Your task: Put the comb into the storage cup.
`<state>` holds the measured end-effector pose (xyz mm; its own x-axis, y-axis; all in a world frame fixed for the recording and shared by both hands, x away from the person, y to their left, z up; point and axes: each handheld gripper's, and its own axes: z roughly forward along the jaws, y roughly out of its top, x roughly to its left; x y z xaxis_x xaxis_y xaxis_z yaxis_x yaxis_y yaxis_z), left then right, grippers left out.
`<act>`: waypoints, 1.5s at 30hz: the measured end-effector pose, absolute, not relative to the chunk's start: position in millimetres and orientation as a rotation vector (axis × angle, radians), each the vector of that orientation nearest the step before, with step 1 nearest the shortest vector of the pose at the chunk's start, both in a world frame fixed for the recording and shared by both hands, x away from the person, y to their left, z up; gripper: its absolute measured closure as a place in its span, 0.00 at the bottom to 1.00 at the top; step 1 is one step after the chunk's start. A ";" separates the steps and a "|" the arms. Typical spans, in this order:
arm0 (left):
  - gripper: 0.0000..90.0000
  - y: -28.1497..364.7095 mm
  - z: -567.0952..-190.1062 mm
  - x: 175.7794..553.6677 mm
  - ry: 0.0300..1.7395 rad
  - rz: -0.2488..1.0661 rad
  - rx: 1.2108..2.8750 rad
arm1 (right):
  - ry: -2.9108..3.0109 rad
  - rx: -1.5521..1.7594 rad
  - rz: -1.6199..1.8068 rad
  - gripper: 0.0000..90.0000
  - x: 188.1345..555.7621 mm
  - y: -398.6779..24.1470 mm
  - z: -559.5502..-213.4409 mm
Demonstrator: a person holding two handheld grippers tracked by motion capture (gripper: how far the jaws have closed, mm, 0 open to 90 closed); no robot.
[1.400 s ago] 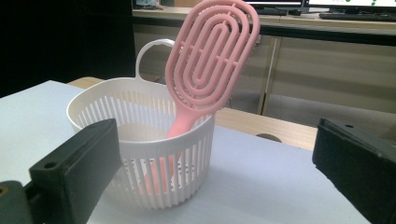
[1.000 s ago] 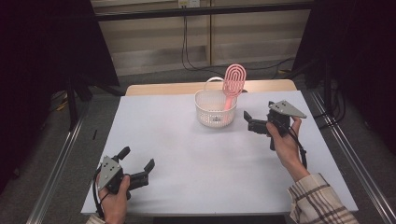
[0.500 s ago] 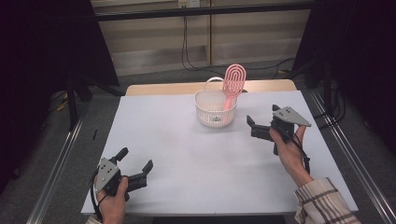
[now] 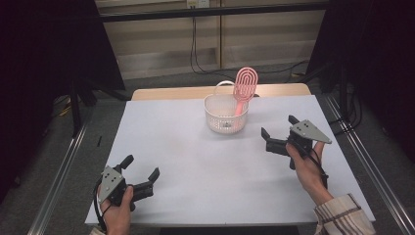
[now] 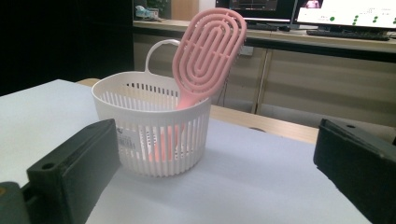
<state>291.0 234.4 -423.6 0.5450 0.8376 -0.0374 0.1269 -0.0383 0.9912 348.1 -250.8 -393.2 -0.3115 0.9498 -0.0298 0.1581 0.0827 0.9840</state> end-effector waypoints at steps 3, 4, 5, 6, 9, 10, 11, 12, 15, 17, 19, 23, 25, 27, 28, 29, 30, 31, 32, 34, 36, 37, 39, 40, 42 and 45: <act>0.02 234.8 -424.1 291.0 0.859 0.702 1.531 | 1.603 1.142 1.299 0.00 345.2 -254.7 -396.4; 0.02 235.0 -424.3 291.0 0.863 0.706 1.527 | 1.604 1.148 1.295 0.00 344.4 -256.3 -398.1; 0.02 235.2 -424.6 291.0 0.866 0.701 1.526 | 1.604 1.150 1.292 0.00 343.8 -258.0 -400.0; 0.02 235.5 -424.7 291.0 0.868 0.702 1.524 | 1.606 1.155 1.288 0.00 342.8 -259.7 -401.3; 0.02 236.5 -424.8 290.7 0.871 0.704 1.526 | 1.600 1.169 1.282 0.00 337.9 -266.5 -403.9; 0.02 236.4 -424.8 290.9 0.871 0.703 1.525 | 1.596 1.168 1.279 0.00 336.7 -268.2 -404.4; 0.02 236.1 -424.8 291.0 0.872 0.702 1.523 | 1.589 1.172 1.281 0.00 334.7 -270.5 -404.8; 0.02 235.7 -424.8 291.0 0.872 0.704 1.522 | 1.586 1.174 1.280 0.00 333.5 -271.7 -404.9; 0.02 235.6 -424.6 290.3 0.870 0.706 1.527 | 1.570 1.171 1.282 0.00 327.0 -275.9 -405.2; 0.02 236.3 -424.7 290.2 0.872 0.709 1.527 | 1.557 1.160 1.287 0.00 320.7 -277.4 -404.7; 0.02 237.1 -424.7 290.1 0.875 0.714 1.528 | 1.550 1.152 1.293 0.00 315.0 -278.8 -404.5; 0.02 237.0 -424.1 288.8 0.876 0.710 1.524 | 1.554 1.147 1.295 0.00 306.8 -280.7 -406.8; 0.02 237.2 -424.0 287.9 0.881 0.713 1.519 | 1.559 1.143 1.294 0.00 303.5 -282.1 -408.4; 0.02 237.8 -423.5 287.4 0.878 0.718 1.520 | 1.555 1.145 1.291 0.00 299.4 -284.5 -409.3; 0.02 237.9 -423.3 287.3 0.878 0.718 1.519 | 1.553 1.148 1.296 0.00 298.1 -285.3 -409.3; 0.02 237.8 -423.2 287.3 0.878 0.719 1.519 | 1.551 1.146 1.296 0.00 296.2 -286.5 -409.1; 0.02 237.7 -423.4 287.1 0.879 0.719 1.521 | 1.547 1.144 1.295 0.00 294.3 -287.7 -409.1; 0.02 237.6 -423.4 287.1 0.878 0.720 1.522 | 1.545 1.144 1.298 0.00 291.7 -289.0 -409.0; 0.02 237.4 -423.4 287.0 0.878 0.721 1.522 | 1.543 1.146 1.298 0.00 290.4 -289.7 -409.1; 0.02 237.5 -423.3 286.9 0.878 0.721 1.521 | 1.538 1.146 1.296 0.00 287.1 -291.7 -409.3; 0.02 237.7 -423.4 286.8 0.880 0.719 1.521 | 1.533 1.152 1.297 0.00 284.4 -293.8 -409.6; 0.02 237.7 -423.5 286.8 0.884 0.719 1.521 | 1.526 1.154 1.296 0.00 283.5 -294.9 -409.8; 0.02 238.0 -423.4 286.7 0.888 0.721 1.520 | 1.524 1.152 1.295 0.00 280.8 -297.9 -410.2; 0.02 238.0 -423.3 286.4 0.891 0.719 1.515 | 1.525 1.153 1.294 0.00 279.9 -298.8 -410.4; 0.02 238.2 -423.0 286.0 0.892 0.722 1.516 | 1.522 1.153 1.300 0.00 278.1 -301.0 -411.9; 0.02 237.9 -422.9 285.3 0.892 0.718 1.510 | 1.532 1.154 1.289 0.00 274.8 -303.0 -414.9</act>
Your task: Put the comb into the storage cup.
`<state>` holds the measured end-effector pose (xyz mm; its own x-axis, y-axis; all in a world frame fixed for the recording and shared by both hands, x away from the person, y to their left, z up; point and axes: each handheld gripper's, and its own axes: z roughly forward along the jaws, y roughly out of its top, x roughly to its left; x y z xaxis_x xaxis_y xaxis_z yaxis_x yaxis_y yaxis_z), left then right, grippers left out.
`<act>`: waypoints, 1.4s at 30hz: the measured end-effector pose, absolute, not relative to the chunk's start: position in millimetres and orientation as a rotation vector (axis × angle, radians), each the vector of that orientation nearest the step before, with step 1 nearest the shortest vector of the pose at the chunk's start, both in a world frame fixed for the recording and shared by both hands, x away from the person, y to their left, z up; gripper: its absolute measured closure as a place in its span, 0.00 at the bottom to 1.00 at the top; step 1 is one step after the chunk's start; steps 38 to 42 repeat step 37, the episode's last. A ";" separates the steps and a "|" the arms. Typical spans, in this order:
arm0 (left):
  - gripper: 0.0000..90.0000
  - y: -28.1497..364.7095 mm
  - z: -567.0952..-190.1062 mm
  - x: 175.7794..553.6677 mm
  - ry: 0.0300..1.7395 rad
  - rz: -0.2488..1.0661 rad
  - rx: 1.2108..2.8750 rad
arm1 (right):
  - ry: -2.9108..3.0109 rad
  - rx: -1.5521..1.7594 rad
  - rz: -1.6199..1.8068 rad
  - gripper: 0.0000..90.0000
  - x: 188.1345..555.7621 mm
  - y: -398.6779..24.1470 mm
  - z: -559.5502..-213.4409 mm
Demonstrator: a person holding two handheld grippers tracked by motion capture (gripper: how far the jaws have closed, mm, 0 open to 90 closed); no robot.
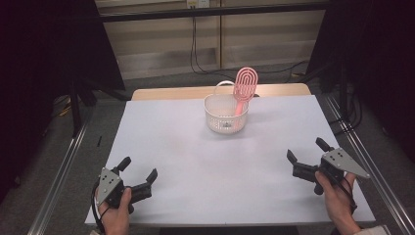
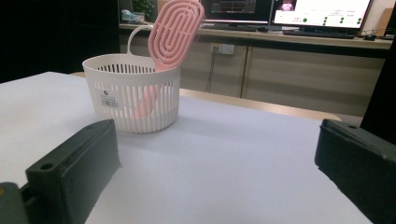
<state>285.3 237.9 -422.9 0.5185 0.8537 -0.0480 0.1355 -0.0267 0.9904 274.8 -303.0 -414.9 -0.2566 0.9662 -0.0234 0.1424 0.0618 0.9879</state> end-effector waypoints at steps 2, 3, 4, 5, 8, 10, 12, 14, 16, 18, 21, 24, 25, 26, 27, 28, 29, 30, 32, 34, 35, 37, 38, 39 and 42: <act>0.02 238.4 -422.8 284.9 0.891 0.721 1.513 | 1.525 1.153 1.288 0.00 272.1 -303.6 -415.7; 0.02 237.9 -423.0 284.7 0.891 0.720 1.514 | 1.526 1.148 1.289 0.00 270.5 -304.2 -415.7; 0.02 237.8 -423.1 284.2 0.886 0.727 1.520 | 1.523 1.145 1.294 0.00 268.8 -304.7 -415.6; 0.02 237.2 -423.1 284.0 0.883 0.727 1.519 | 1.519 1.144 1.300 0.00 267.3 -305.5 -415.4; 0.02 236.3 -423.5 284.1 0.882 0.713 1.523 | 1.519 1.142 1.300 0.00 263.4 -308.2 -417.8; 0.02 236.4 -423.3 283.9 0.888 0.710 1.514 | 1.530 1.144 1.298 0.00 260.8 -309.9 -419.3; 0.02 237.3 -422.9 283.9 0.884 0.722 1.520 | 1.532 1.142 1.295 0.00 258.4 -312.4 -419.9; 0.02 236.5 -423.4 283.7 0.887 0.710 1.517 | 1.533 1.145 1.297 0.00 255.5 -314.0 -421.4; 0.02 236.9 -423.6 283.8 0.885 0.716 1.522 | 1.535 1.149 1.294 0.00 252.5 -314.2 -422.9; 0.02 237.5 -424.0 283.7 0.886 0.717 1.525 | 1.539 1.142 1.299 0.00 249.1 -315.1 -423.1; 0.02 236.4 -425.3 283.2 0.882 0.711 1.529 | 1.544 1.143 1.292 0.00 245.5 -315.8 -426.4; 0.02 236.1 -424.9 283.3 0.883 0.710 1.533 | 1.536 1.144 1.286 0.00 243.4 -316.7 -426.9; 0.02 235.8 -425.0 283.5 0.889 0.703 1.528 | 1.541 1.138 1.280 0.00 242.9 -316.2 -427.2; 0.02 237.1 -424.5 283.8 0.880 0.714 1.536 | 1.556 1.131 1.283 0.00 243.0 -315.7 -427.9; 0.02 236.7 -424.3 284.0 0.882 0.710 1.523 | 1.553 1.130 1.283 0.00 243.6 -315.1 -428.1; 0.02 236.8 -424.0 284.6 0.884 0.709 1.514 | 1.551 1.128 1.291 0.00 245.1 -314.2 -428.3; 0.02 237.5 -423.9 285.7 0.887 0.709 1.518 | 1.553 1.128 1.299 0.00 247.8 -312.8 -428.8; 0.02 236.9 -424.3 286.9 0.890 0.707 1.511 | 1.560 1.125 1.302 0.00 250.6 -311.5 -429.5; 0.02 236.5 -424.5 287.7 0.885 0.709 1.526 | 1.562 1.128 1.298 0.00 256.1 -308.7 -431.4; 0.02 236.0 -424.0 286.9 0.879 0.709 1.525 | 1.575 1.132 1.280 0.00 259.5 -306.6 -433.0; 0.02 236.0 -424.1 286.9 0.880 0.707 1.522 | 1.573 1.129 1.288 0.00 260.1 -305.8 -433.1; 0.02 237.0 -424.6 288.0 0.886 0.708 1.525 | 1.580 1.122 1.291 0.00 259.4 -305.5 -432.7; 0.02 237.0 -424.6 288.0 0.886 0.708 1.525 | 1.580 1.122 1.291 0.00 259.4 -305.5 -432.7; 0.02 237.0 -424.6 288.0 0.886 0.708 1.525 | 1.580 1.122 1.291 0.00 259.4 -305.5 -432.7; 0.02 237.0 -424.6 288.0 0.886 0.708 1.525 | 1.580 1.122 1.291 0.00 259.4 -305.5 -432.7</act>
